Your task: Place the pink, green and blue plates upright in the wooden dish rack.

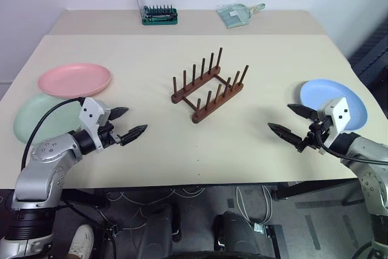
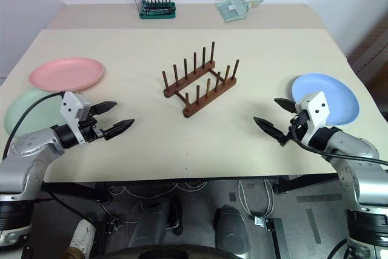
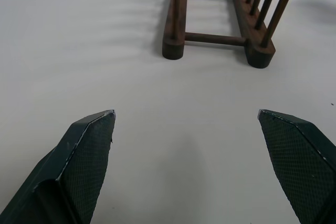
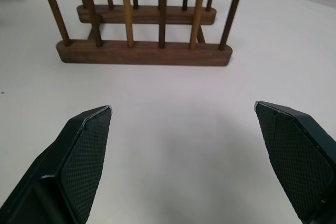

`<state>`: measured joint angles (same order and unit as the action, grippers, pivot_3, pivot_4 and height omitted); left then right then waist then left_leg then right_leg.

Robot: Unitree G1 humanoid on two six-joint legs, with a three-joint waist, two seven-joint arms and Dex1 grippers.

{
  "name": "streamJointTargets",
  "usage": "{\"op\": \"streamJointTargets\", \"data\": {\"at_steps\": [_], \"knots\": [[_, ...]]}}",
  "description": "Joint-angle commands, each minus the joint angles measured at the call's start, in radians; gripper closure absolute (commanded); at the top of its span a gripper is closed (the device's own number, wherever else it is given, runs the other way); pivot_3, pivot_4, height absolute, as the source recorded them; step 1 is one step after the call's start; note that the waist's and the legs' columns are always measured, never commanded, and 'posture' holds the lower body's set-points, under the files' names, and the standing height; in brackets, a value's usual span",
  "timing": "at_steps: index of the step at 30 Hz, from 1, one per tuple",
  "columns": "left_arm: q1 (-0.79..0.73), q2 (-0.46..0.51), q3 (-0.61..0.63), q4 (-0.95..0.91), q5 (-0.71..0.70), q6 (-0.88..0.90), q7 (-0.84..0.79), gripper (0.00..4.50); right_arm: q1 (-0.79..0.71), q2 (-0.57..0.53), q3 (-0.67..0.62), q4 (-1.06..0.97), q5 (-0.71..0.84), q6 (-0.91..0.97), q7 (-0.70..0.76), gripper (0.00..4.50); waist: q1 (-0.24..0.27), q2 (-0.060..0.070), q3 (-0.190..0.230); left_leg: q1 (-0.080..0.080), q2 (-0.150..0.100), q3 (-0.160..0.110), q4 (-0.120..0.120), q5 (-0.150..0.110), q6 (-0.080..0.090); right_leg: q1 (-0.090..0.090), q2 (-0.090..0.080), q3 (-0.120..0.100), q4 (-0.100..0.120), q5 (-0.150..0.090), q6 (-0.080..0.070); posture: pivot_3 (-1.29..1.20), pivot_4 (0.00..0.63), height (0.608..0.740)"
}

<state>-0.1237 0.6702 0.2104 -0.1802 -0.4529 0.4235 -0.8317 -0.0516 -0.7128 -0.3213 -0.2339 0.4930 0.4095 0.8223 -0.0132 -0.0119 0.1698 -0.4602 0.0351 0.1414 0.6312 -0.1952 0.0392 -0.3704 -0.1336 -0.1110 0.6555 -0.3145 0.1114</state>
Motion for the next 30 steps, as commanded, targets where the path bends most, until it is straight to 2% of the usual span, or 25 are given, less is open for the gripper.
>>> {"op": "streamJointTargets", "data": {"at_steps": [1, 21, 24, 30], "knots": [[0.000, 0.002, 0.001, -0.037, -0.004, -0.011, 0.003, 0.00, -0.046, -0.013, 0.003, -0.008, 0.004, -0.002, -0.003, 0.04, -0.001, 0.000, 0.000, 0.000, 0.000, 0.000, 0.000, 0.000, 0.000, 0.000, 0.000, 0.000, 0.000, 0.000, 0.000, 0.00, 0.150, 0.736], [0.038, 0.006, -0.044, -0.087, 0.007, 0.011, 0.008, 0.00, -0.030, 0.022, 0.050, -0.090, 0.018, 0.041, -0.039, 0.04, 0.000, 0.000, 0.000, 0.000, 0.000, 0.000, 0.000, 0.000, 0.000, 0.000, 0.000, 0.000, 0.000, 0.000, 0.000, 0.00, 0.150, 0.736], [0.021, -0.007, -0.089, -0.104, 0.006, 0.052, 0.015, 0.00, -0.044, 0.035, 0.062, -0.066, 0.016, 0.022, -0.036, 0.04, 0.000, 0.000, 0.000, 0.000, 0.000, 0.000, 0.000, 0.000, 0.000, 0.000, 0.000, 0.000, 0.000, 0.000, 0.000, 0.00, 0.150, 0.736], [-0.043, -0.031, -0.215, -0.032, 0.104, -0.008, 0.009, 0.00, -0.035, 0.076, 0.098, -0.136, 0.025, 0.042, -0.074, 0.04, 0.002, 0.000, 0.000, 0.000, 0.000, 0.000, 0.000, 0.000, 0.000, 0.000, 0.000, 0.000, 0.000, 0.000, 0.000, 0.00, 0.150, 0.736]]}}
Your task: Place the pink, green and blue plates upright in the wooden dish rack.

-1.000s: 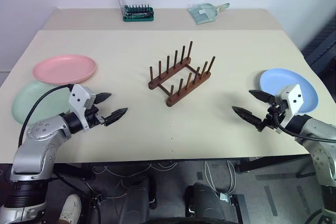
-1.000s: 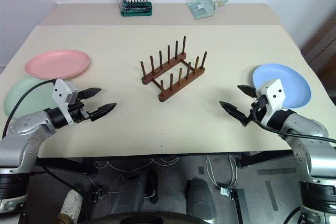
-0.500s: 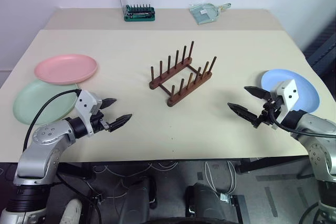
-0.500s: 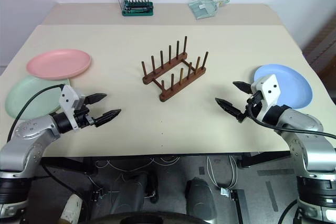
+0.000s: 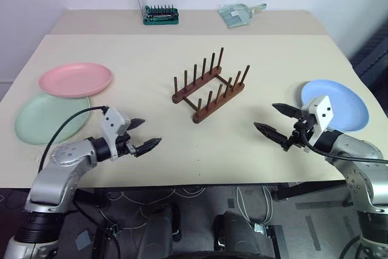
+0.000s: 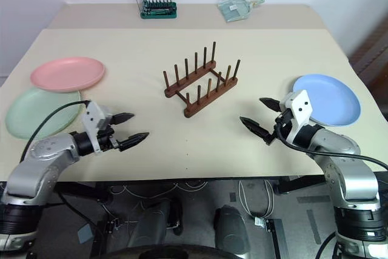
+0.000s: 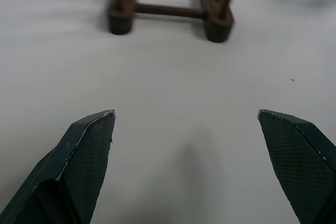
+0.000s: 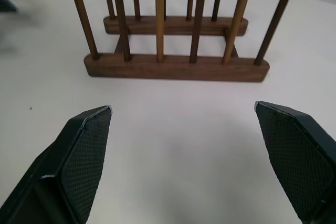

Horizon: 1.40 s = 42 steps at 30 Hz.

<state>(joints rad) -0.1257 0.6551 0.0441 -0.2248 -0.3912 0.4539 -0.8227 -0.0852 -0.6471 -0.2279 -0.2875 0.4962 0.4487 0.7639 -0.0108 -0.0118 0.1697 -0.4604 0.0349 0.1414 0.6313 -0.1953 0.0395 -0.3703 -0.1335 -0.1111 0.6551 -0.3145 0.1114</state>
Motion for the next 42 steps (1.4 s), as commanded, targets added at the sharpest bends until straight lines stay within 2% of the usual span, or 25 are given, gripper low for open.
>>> {"op": "streamJointTargets", "data": {"at_steps": [1, 3, 6, 10, 19, 22, 28, 33, 37, 42], "knots": [[-0.063, -0.040, -0.072, 0.026, 0.048, -0.043, 0.004, 0.00, 0.001, 0.013, 0.003, -0.094, 0.030, 0.006, -0.018, 0.04, 0.000, 0.000, 0.000, 0.000, 0.000, 0.000, 0.000, 0.000, 0.000, 0.000, 0.000, 0.000, 0.000, 0.000, 0.000, 0.00, 0.150, 0.736], [-0.095, -0.078, -0.106, 0.062, 0.070, -0.064, 0.010, 0.00, 0.010, 0.020, 0.006, -0.108, 0.030, 0.006, -0.027, 0.04, 0.001, 0.000, 0.000, 0.000, 0.000, 0.000, 0.000, 0.000, 0.000, 0.000, 0.000, 0.000, 0.000, 0.000, 0.000, 0.00, 0.150, 0.736], [-0.186, -0.182, -0.215, 0.170, 0.205, -0.140, 0.101, 0.00, 0.036, 0.031, 0.015, -0.124, 0.024, 0.005, -0.043, 0.04, 0.007, 0.000, 0.000, 0.000, 0.000, 0.000, 0.001, 0.000, 0.000, 0.001, 0.000, 0.000, 0.000, 0.000, 0.000, 0.00, 0.150, 0.736], [-0.236, -0.294, -0.288, 0.261, 0.246, -0.148, 0.128, 0.00, 0.041, 0.042, 0.022, -0.133, 0.024, -0.001, -0.058, 0.04, 0.005, 0.000, -0.001, 0.000, -0.001, 0.000, 0.001, -0.001, 0.001, 0.001, 0.000, 0.000, 0.000, 0.000, 0.000, 0.00, 0.150, 0.736], [-0.300, -0.466, -0.339, 0.404, 0.365, -0.129, 0.292, 0.00, 0.081, 0.064, 0.028, -0.168, 0.022, -0.012, -0.094, 0.04, 0.015, 0.003, -0.003, 0.001, -0.001, -0.001, 0.002, -0.001, 0.002, 0.004, -0.001, 0.000, 0.000, 0.000, 0.000, 0.00, 0.150, 0.736], [-0.302, -0.486, -0.327, 0.422, 0.369, -0.147, 0.297, 0.86, 0.081, 0.066, 0.031, -0.175, 0.022, -0.012, -0.103, 0.00, 0.021, 0.004, -0.004, 0.001, -0.001, -0.001, 0.004, -0.002, 0.004, 0.005, -0.001, 0.000, 0.000, 0.000, 0.001, 0.00, 0.150, 0.736], [-0.327, -0.498, -0.300, 0.510, 0.367, -0.199, 0.290, 3.76, 0.086, 0.061, 0.031, -0.182, 0.022, -0.013, -0.109, 0.00, 0.023, 0.008, -0.008, 0.002, -0.001, -0.001, 0.005, -0.002, 0.004, 0.006, -0.001, -0.001, 0.000, 0.000, 0.000, 0.00, 0.150, 0.736], [-0.333, -0.484, -0.294, 0.556, 0.349, -0.284, 0.226, 3.74, 0.106, 0.044, 0.035, -0.189, 0.008, -0.005, -0.108, 0.00, 0.023, 0.011, -0.011, 0.002, -0.001, -0.002, 0.006, -0.003, 0.005, 0.007, -0.001, -0.001, 0.000, 0.000, 0.001, 0.00, 0.150, 0.736], [-0.345, -0.412, -0.308, 0.550, 0.321, -0.392, 0.047, 3.74, 0.181, -0.009, 0.048, -0.194, -0.034, 0.012, -0.090, 0.00, 0.017, 0.011, -0.011, 0.002, 0.000, -0.001, 0.006, -0.003, 0.005, 0.006, -0.001, -0.001, -0.001, 0.000, 0.001, 0.00, 0.150, 0.736], [-0.380, -0.332, -0.331, 0.554, 0.278, -0.471, -0.186, 3.74, 0.242, -0.023, 0.035, -0.215, -0.034, 0.021, -0.082, 0.00, 0.000, 0.011, -0.011, 0.002, 0.000, -0.001, 0.004, -0.002, 0.004, 0.005, 0.000, -0.001, -0.001, 0.000, 0.000, 0.00, 0.150, 0.736]]}}
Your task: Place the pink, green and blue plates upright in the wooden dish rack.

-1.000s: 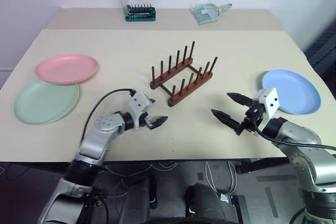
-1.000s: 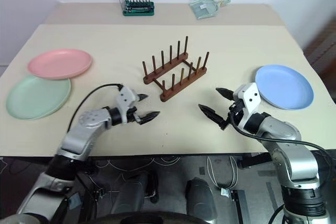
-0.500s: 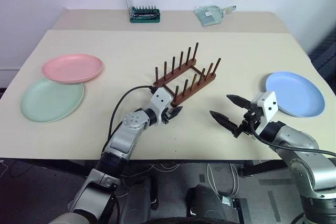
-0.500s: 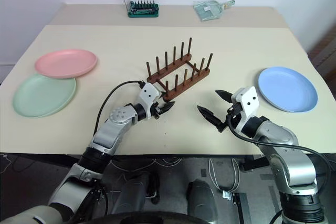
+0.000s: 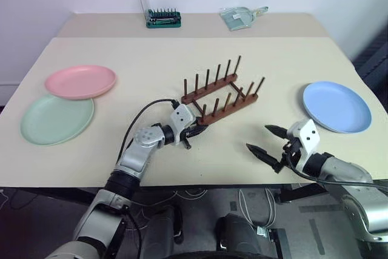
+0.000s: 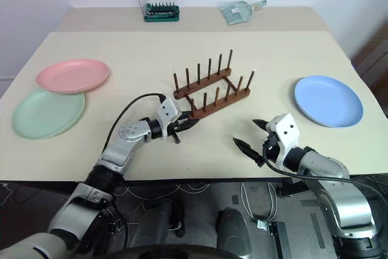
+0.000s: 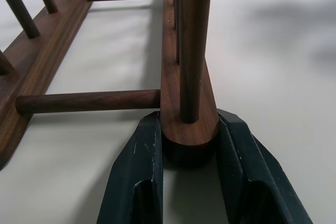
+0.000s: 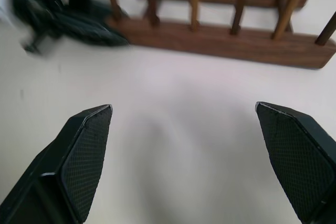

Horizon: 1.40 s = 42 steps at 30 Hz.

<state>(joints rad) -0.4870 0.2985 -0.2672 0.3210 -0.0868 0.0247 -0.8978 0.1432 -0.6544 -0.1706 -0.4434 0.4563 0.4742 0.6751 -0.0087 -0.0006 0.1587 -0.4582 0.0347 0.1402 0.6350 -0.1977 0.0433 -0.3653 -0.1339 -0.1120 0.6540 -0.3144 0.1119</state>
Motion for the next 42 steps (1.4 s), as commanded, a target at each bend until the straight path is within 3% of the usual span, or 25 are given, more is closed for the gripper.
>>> {"op": "streamJointTargets", "data": {"at_steps": [1, 11, 19, 21, 24, 27, 30, 33, 36, 42], "knots": [[-0.029, 0.033, -0.021, 0.018, -0.027, -0.054, -0.141, 3.74, 0.022, -0.015, -0.023, -0.064, 0.004, -0.003, 0.006, 0.00, -0.003, 0.000, 0.000, 0.000, 0.000, 0.000, 0.000, 0.000, 0.000, 0.000, 0.000, 0.000, 0.000, 0.000, 0.000, 0.00, 0.150, 0.736], [-0.128, 0.033, -0.014, 0.158, -0.017, -0.097, -0.230, 3.74, 0.076, 0.005, -0.022, -0.114, -0.015, -0.001, -0.036, 0.00, -0.001, -0.001, 0.000, -0.001, 0.000, 0.000, 0.001, 0.000, 0.001, 0.000, 0.000, 0.000, 0.000, 0.000, 0.000, 0.00, 0.150, 0.736], [-0.088, 0.072, 0.042, 0.102, -0.034, -0.038, -0.193, 0.04, 0.073, -0.018, -0.030, -0.094, -0.034, 0.001, -0.036, 0.00, -0.004, -0.001, 0.000, -0.001, 0.000, 0.000, 0.001, 0.000, 0.001, -0.001, 0.000, 0.000, 0.000, 0.000, 0.000, 0.00, 0.150, 0.736], [-0.058, 0.093, 0.066, 0.050, -0.059, 0.015, -0.196, 0.01, 0.065, -0.019, -0.030, -0.083, -0.043, -0.001, -0.039, 0.26, -0.004, -0.001, 0.000, -0.001, 0.000, 0.000, 0.001, 0.000, 0.001, -0.001, 0.000, 0.000, 0.000, 0.000, 0.000, 0.00, 0.150, 0.736], [0.004, 0.142, 0.093, -0.049, -0.105, 0.091, -0.226, 0.00, 0.055, -0.020, -0.025, -0.065, -0.054, 0.001, -0.036, 1.38, -0.005, -0.001, 0.000, -0.001, 0.000, 0.000, 0.001, 0.000, 0.000, -0.001, 0.000, 0.000, 0.000, 0.000, 0.000, 0.00, 0.150, 0.736], [0.069, 0.187, 0.105, -0.161, -0.163, 0.158, -0.267, 0.84, 0.043, -0.034, -0.003, -0.033, -0.091, 0.013, -0.042, 2.94, -0.004, -0.001, 0.000, -0.001, 0.000, 0.000, 0.001, 0.000, 0.000, -0.001, 0.000, 0.000, 0.000, 0.000, 0.000, 0.00, 0.150, 0.736], [0.110, 0.206, 0.085, -0.265, -0.199, 0.224, -0.294, 2.34, 0.033, -0.041, 0.017, -0.002, -0.124, 0.003, -0.039, 4.47, -0.002, 0.000, 0.001, -0.001, 0.000, 0.000, 0.001, 0.000, 0.000, -0.001, 0.000, 0.000, 0.000, 0.000, 0.000, 0.00, 0.150, 0.736], [0.114, 0.196, 0.053, -0.319, -0.185, 0.270, -0.271, 3.86, 0.015, -0.036, 0.025, 0.009, -0.145, -0.005, -0.046, 4.50, -0.001, 0.000, 0.001, -0.001, 0.000, -0.001, 0.001, 0.000, 0.000, -0.001, 0.000, 0.000, 0.000, 0.000, 0.000, 0.00, 0.150, 0.736], [0.101, 0.160, -0.017, -0.360, -0.153, 0.327, -0.234, 3.86, -0.015, -0.040, 0.045, 0.035, -0.178, 0.004, -0.059, 4.50, -0.002, 0.000, 0.001, -0.001, 0.000, -0.001, 0.001, 0.000, 0.000, 0.000, 0.000, 0.000, 0.000, 0.000, 0.000, 0.00, 0.150, 0.736], [0.081, 0.083, -0.015, -0.288, -0.079, 0.278, -0.085, 3.86, -0.125, -0.013, 0.096, 0.164, -0.275, -0.040, -0.107, 4.50, -0.007, 0.000, 0.001, -0.001, 0.000, -0.001, 0.002, 0.000, 0.000, -0.001, 0.000, 0.000, 0.001, 0.000, 0.000, 0.00, 0.150, 0.736]]}}
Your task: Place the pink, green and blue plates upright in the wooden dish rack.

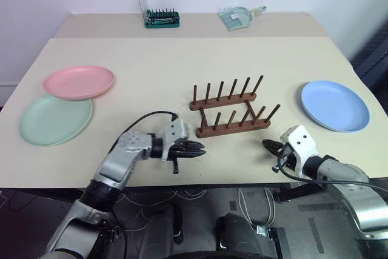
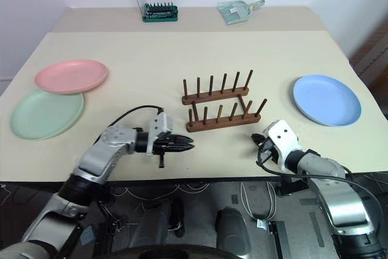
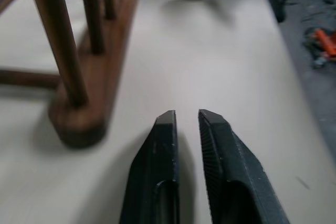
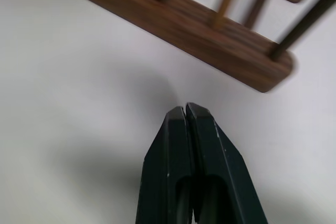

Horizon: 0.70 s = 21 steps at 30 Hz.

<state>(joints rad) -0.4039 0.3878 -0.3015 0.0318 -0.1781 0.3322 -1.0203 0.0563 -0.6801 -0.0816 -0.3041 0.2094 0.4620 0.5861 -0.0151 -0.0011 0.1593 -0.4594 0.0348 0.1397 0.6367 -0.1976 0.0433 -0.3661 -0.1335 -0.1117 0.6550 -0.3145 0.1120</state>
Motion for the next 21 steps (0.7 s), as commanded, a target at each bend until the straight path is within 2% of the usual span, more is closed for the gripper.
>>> {"op": "streamJointTargets", "data": {"at_steps": [1, 10, 21], "knots": [[-0.001, -0.010, 0.022, 0.006, 0.013, -0.033, 0.050, 3.86, -0.047, 0.015, 0.012, 0.034, -0.033, -0.031, -0.018, 4.50, 0.000, 0.000, 0.000, 0.000, 0.000, 0.000, 0.000, 0.000, 0.000, 0.000, 0.000, 0.000, 0.000, 0.000, 0.000, 0.00, 0.150, 0.736], [-0.043, -0.068, 0.062, 0.171, 0.089, -0.161, 0.244, 3.86, -0.183, 0.046, 0.065, 0.182, -0.109, -0.112, -0.031, 4.50, 0.002, 0.000, 0.000, 0.000, 0.000, 0.000, 0.001, 0.000, 0.000, 0.001, 0.000, 0.000, 0.000, 0.000, 0.000, 0.00, 0.150, 0.736], [-0.096, -0.085, 0.088, 0.280, 0.104, -0.222, 0.294, 3.86, -0.291, 0.084, 0.084, 0.312, -0.150, -0.190, -0.036, 4.50, 0.002, 0.000, 0.000, 0.000, 0.000, 0.000, 0.001, 0.000, 0.000, 0.001, 0.000, 0.000, 0.001, 0.000, 0.000, 0.00, 0.150, 0.736]]}}
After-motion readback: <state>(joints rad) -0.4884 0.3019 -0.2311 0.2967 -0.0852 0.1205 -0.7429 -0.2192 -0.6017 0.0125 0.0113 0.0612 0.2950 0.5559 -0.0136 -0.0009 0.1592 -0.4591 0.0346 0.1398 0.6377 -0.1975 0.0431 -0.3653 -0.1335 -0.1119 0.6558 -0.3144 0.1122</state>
